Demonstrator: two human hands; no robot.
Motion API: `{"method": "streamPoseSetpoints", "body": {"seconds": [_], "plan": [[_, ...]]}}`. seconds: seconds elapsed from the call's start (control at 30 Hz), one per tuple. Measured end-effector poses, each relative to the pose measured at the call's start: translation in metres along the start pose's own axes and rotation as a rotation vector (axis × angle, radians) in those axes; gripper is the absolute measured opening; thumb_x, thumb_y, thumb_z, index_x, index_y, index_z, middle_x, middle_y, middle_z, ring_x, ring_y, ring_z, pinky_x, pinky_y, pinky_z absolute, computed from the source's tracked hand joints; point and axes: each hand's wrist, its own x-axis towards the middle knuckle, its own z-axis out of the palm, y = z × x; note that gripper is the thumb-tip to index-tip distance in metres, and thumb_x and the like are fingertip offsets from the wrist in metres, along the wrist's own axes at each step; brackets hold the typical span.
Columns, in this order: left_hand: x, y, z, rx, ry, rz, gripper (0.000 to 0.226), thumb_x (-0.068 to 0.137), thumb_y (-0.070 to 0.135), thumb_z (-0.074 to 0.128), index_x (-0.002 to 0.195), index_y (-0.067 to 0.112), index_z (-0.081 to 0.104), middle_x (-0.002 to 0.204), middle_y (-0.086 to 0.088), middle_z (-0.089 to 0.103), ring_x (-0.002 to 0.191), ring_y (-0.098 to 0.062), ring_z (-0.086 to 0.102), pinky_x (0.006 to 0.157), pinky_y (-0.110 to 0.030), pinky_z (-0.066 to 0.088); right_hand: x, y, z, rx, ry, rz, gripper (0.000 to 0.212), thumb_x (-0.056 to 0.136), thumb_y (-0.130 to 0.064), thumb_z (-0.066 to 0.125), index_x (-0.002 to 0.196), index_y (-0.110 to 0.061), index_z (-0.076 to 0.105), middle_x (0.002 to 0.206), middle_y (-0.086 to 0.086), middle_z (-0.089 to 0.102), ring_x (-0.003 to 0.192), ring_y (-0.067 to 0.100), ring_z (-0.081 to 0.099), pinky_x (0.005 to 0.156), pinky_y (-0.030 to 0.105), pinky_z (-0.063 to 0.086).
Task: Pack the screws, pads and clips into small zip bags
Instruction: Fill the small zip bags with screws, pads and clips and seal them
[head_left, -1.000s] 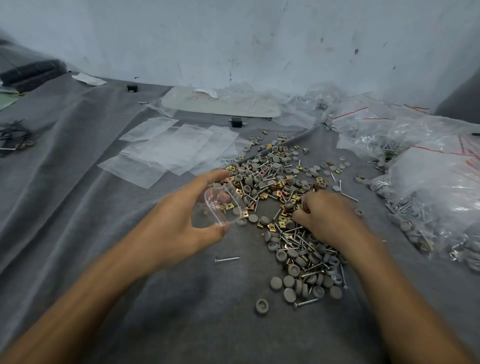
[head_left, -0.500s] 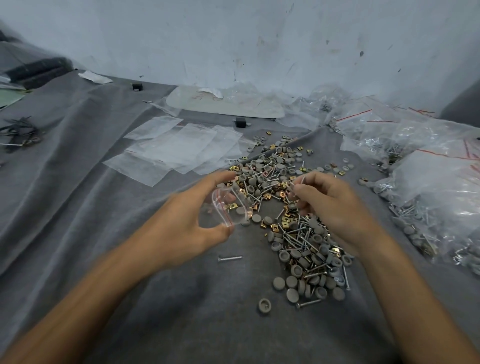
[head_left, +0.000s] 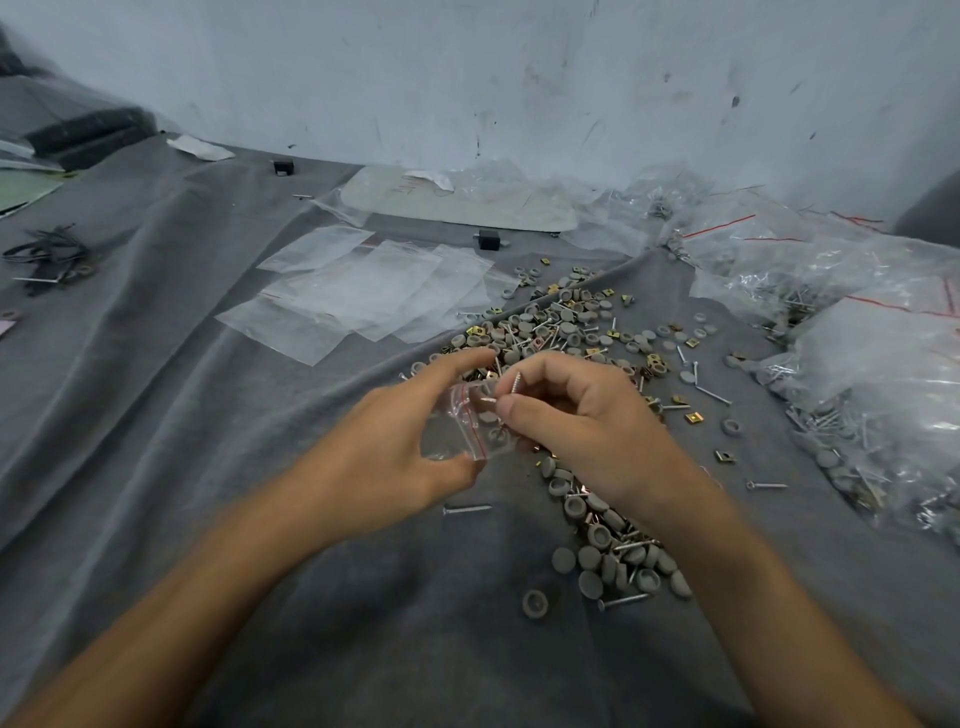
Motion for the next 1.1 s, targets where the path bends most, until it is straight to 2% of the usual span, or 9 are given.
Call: {"method": "streamPoseSetpoints", "body": {"seconds": [0.13, 0.27, 0.37, 0.53, 0.6, 0.7, 0.8, 1.0, 1.1], "plan": [[0.0, 0.0, 0.0, -0.023, -0.004, -0.002, 0.081, 0.076, 0.038, 0.074, 0.146, 0.049, 0.035, 0.134, 0.032, 0.056, 0.125, 0.011, 0.051, 0.102, -0.014, 0.042, 0.0, -0.002, -0.003, -0.032, 0.043, -0.026, 0.008, 0.092, -0.015, 0.07, 0.088, -0.022, 0.073, 0.085, 0.011, 0.069, 0.066, 0.01, 0.062, 0.063, 0.023, 0.053], [0.0, 0.0, 0.0, -0.024, -0.01, -0.003, 0.082, 0.075, 0.041, 0.074, 0.147, 0.048, 0.035, 0.136, 0.029, 0.057, 0.126, 0.01, 0.051, 0.104, -0.02, 0.043, 0.001, 0.001, -0.002, -0.203, 0.105, -0.058, 0.007, 0.086, -0.024, 0.075, 0.088, -0.031, 0.075, 0.099, 0.003, 0.062, 0.067, 0.003, 0.054, 0.064, 0.013, 0.044], [0.001, 0.0, 0.0, -0.02, -0.005, 0.008, 0.081, 0.075, 0.039, 0.074, 0.147, 0.047, 0.036, 0.136, 0.029, 0.056, 0.126, 0.011, 0.05, 0.103, -0.017, 0.043, 0.001, 0.001, 0.002, -0.197, 0.089, -0.075, 0.012, 0.083, -0.027, 0.074, 0.092, -0.033, 0.079, 0.092, 0.005, 0.063, 0.072, 0.016, 0.055, 0.067, 0.019, 0.044], [0.001, -0.003, -0.001, -0.026, -0.01, 0.008, 0.082, 0.078, 0.036, 0.076, 0.147, 0.05, 0.034, 0.139, 0.031, 0.053, 0.127, 0.012, 0.049, 0.099, -0.005, 0.039, 0.0, -0.003, -0.002, -0.035, 0.02, -0.057, 0.02, 0.091, -0.017, 0.075, 0.1, -0.034, 0.081, 0.091, -0.002, 0.071, 0.076, 0.013, 0.064, 0.067, 0.025, 0.053], [0.001, -0.003, -0.002, -0.027, -0.003, 0.008, 0.081, 0.079, 0.035, 0.077, 0.147, 0.049, 0.035, 0.139, 0.031, 0.053, 0.127, 0.013, 0.048, 0.103, -0.008, 0.038, -0.001, -0.003, -0.004, -0.068, -0.043, -0.026, 0.026, 0.092, -0.018, 0.074, 0.106, -0.04, 0.078, 0.096, 0.006, 0.072, 0.084, 0.018, 0.067, 0.076, 0.034, 0.056], [0.001, -0.006, -0.004, -0.046, 0.021, -0.013, 0.08, 0.08, 0.029, 0.08, 0.146, 0.048, 0.038, 0.135, 0.027, 0.058, 0.125, 0.007, 0.053, 0.109, -0.024, 0.043, -0.001, 0.001, -0.011, -0.046, -0.005, -0.008, 0.022, 0.094, -0.017, 0.072, 0.105, -0.035, 0.077, 0.074, -0.007, 0.063, 0.066, 0.007, 0.053, 0.06, 0.02, 0.045], [0.001, -0.008, -0.008, -0.08, 0.037, -0.036, 0.08, 0.081, 0.028, 0.081, 0.144, 0.051, 0.039, 0.13, 0.026, 0.061, 0.122, 0.004, 0.057, 0.108, -0.031, 0.045, -0.002, 0.005, -0.02, -0.148, 0.098, 0.041, 0.008, 0.095, -0.02, 0.07, 0.094, -0.027, 0.074, 0.075, -0.007, 0.067, 0.067, 0.005, 0.057, 0.061, 0.023, 0.049], [0.002, -0.005, -0.008, -0.109, 0.044, -0.034, 0.08, 0.075, 0.034, 0.077, 0.145, 0.048, 0.04, 0.127, 0.029, 0.062, 0.119, 0.006, 0.059, 0.106, -0.032, 0.047, -0.009, 0.012, -0.002, -0.608, -0.305, 0.068, 0.009, 0.087, -0.031, 0.077, 0.094, -0.026, 0.074, 0.084, -0.011, 0.065, 0.079, 0.001, 0.06, 0.068, 0.014, 0.044], [0.001, -0.005, -0.008, -0.113, 0.045, -0.021, 0.079, 0.074, 0.045, 0.075, 0.144, 0.051, 0.039, 0.128, 0.032, 0.059, 0.12, 0.006, 0.059, 0.107, -0.035, 0.048, -0.011, 0.015, 0.014, -0.72, -0.385, 0.009, 0.011, 0.089, -0.033, 0.074, 0.096, -0.024, 0.072, 0.095, -0.012, 0.06, 0.091, 0.004, 0.054, 0.085, 0.024, 0.043]]}}
